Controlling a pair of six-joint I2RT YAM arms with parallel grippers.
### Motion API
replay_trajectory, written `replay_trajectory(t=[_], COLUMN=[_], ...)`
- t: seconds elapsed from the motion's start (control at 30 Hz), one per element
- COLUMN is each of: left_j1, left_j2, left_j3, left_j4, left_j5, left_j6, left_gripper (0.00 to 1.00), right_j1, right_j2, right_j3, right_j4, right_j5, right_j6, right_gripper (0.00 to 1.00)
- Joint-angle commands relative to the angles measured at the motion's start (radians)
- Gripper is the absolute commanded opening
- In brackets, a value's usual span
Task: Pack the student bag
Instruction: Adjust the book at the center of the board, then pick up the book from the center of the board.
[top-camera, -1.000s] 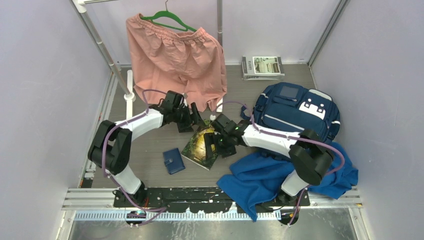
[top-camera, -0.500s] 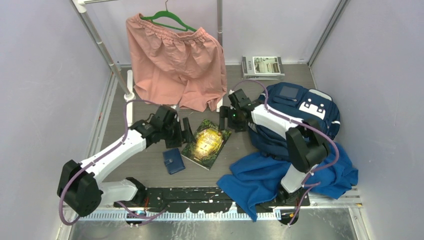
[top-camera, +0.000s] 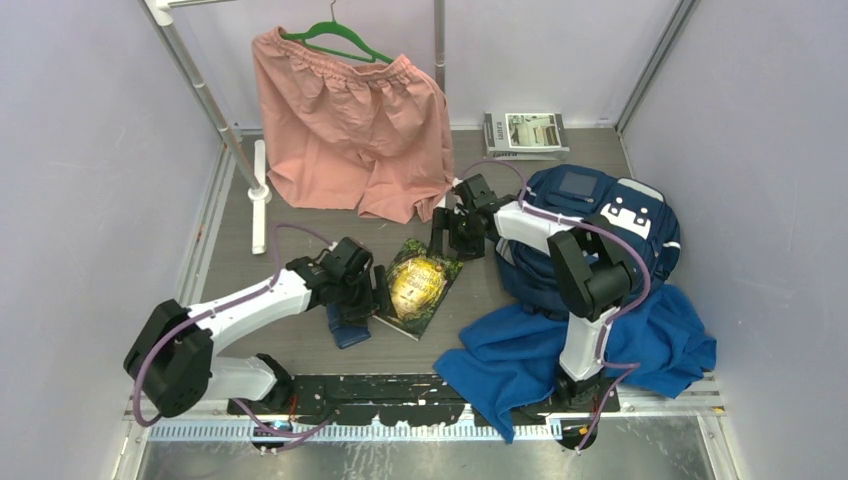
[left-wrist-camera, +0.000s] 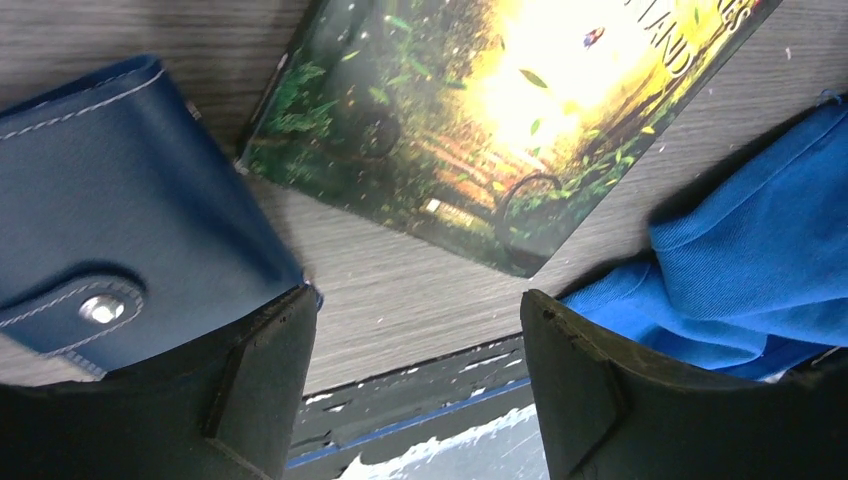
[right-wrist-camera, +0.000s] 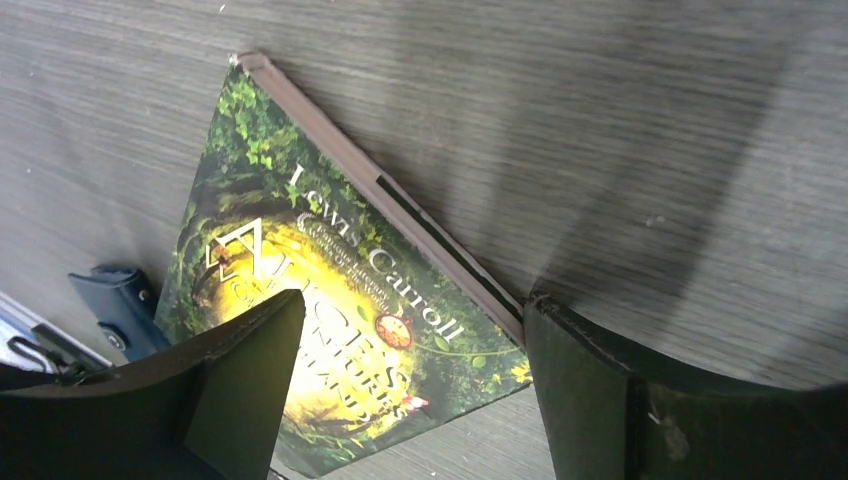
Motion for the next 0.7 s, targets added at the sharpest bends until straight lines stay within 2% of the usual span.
replay_trajectory(t=[0.0, 0.1, 0.17, 0.27, 0.3, 0.37, 0.5, 0.67], left_j1=[-0.002, -0.002, -0.002, 0.003, 0.011, 0.050, 0.169, 0.199], left_j2=[0.049, 0.089, 0.095, 0.088, 0.092, 0.123, 0.237, 0.402], left_j3=[0.003, 0.042, 0.082, 0.168, 0.193, 0.227, 0.280, 0.354], left_j4=[0.149, 0.156, 0.141, 0.069, 0.041, 0.041, 0.055, 0.064], left_j5=[0.052, 0.056, 0.044, -0.047, -0.071, -0.068, 0.025, 0.116], left_j6=[-0.022, -0.001, 0.031, 0.099, 0.128, 0.184, 0.272, 0.355], left_gripper=[0.75, 0.75, 0.75, 0.78, 0.80, 0.82, 0.82, 0.80], right_j1=[0.002, 0.002, 0.001, -0.026, -0.045, -0.063, -0.056, 0.033], right_j2=[-0.086, -0.147, -0.206, -0.299, -0.342, -0.410, -0.524, -0.579], right_j3=[-0.082, -0.125, -0.153, -0.194, -0.222, -0.283, -0.364, -0.470], right_j4=[0.063, 0.040, 0.000, -0.087, -0.085, -0.044, 0.015, 0.121], right_j5=[-0.064, -0.036, 0.100, 0.371, 0.390, 0.367, 0.253, 0.232], right_j6=[0.036, 0.045, 0.076, 0.184, 0.232, 0.284, 0.388, 0.578], right_gripper=[0.85, 0.85, 0.85, 0.89, 0.90, 0.90, 0.90, 0.90])
